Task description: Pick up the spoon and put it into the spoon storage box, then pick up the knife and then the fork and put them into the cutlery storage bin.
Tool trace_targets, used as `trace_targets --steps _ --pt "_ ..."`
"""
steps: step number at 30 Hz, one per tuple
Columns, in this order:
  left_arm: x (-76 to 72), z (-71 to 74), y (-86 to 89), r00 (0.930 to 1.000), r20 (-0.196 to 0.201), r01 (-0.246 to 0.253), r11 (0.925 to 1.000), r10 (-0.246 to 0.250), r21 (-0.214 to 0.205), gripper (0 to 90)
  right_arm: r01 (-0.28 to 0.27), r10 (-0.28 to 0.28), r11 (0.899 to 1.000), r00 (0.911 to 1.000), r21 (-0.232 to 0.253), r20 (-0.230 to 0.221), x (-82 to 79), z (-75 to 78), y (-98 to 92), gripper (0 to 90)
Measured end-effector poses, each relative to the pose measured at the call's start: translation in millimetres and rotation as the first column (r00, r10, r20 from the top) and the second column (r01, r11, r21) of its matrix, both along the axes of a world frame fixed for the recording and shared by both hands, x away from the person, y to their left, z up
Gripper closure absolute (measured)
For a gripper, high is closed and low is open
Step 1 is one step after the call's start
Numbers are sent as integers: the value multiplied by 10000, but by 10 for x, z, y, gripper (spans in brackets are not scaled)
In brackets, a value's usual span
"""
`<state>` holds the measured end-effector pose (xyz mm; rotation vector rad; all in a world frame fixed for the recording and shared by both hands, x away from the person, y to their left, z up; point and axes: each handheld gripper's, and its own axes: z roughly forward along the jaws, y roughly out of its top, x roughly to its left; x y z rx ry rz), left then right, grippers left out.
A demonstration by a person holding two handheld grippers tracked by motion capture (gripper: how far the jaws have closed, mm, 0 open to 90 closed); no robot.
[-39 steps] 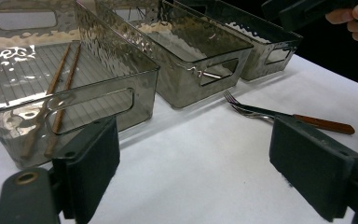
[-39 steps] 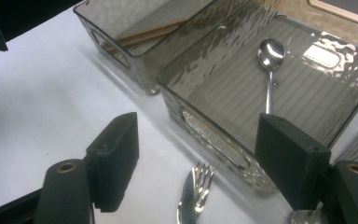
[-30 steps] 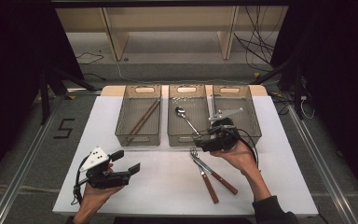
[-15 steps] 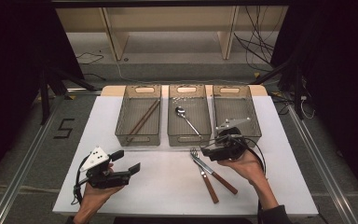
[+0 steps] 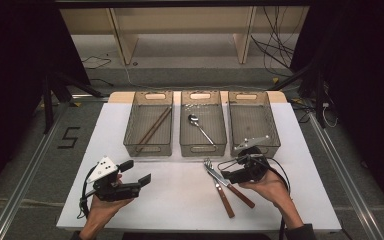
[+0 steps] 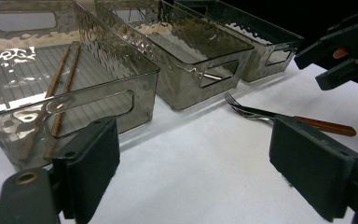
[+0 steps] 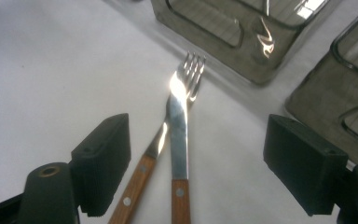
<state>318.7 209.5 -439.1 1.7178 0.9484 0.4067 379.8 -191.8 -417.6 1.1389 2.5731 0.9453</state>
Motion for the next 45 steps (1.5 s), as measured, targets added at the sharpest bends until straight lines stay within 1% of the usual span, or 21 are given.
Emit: trace_targets --steps 6,9,14,25,28,35,40,41,43,45 --pt "-5 -1 -5 10000 23 34 10000 -34 -27 158 128 -134 9996 9996 -233 -261 -41 -67 -57 232" --pt "-12 2 6 10000 47 24 10000 -24 -25 158 194 -215 9989 9987 -436 -466 -73 -108 -76 228" --pt "-11 1 6 10000 35 19 10000 -18 -32 158 151 -198 9971 9978 -744 -630 -120 -159 -99 220" --pt "-20 4 5 10000 50 -3 10000 4 -75 158 233 -318 9947 9959 -997 -850 -170 -211 -128 215" --pt "-18 1 7 10000 32 -4 10000 4 -49 158 223 -315 9950 9951 -977 -933 -167 -217 -126 217" --pt "-25 4 1 10000 66 -7 10000 7 -10 158 128 -309 9893 9919 -1454 -1232 -177 -250 -90 263" --pt "-20 7 -13 10000 61 53 10000 -53 20 158 -16 -245 9850 9884 -1723 -1497 -186 -271 -75 302" --pt "-20 8 -15 9999 82 74 9999 -75 89 158 -1 -274 9842 9879 -1769 -1530 -189 -277 -71 308" --pt "-19 10 -19 9999 100 93 9999 -94 63 158 -60 -247 9822 9867 -1878 -1604 -195 -287 -68 321" --pt "-23 5 -21 9999 108 103 9999 -104 104 158 -133 -196 9815 9853 -1908 -1696 -204 -290 -60 339"
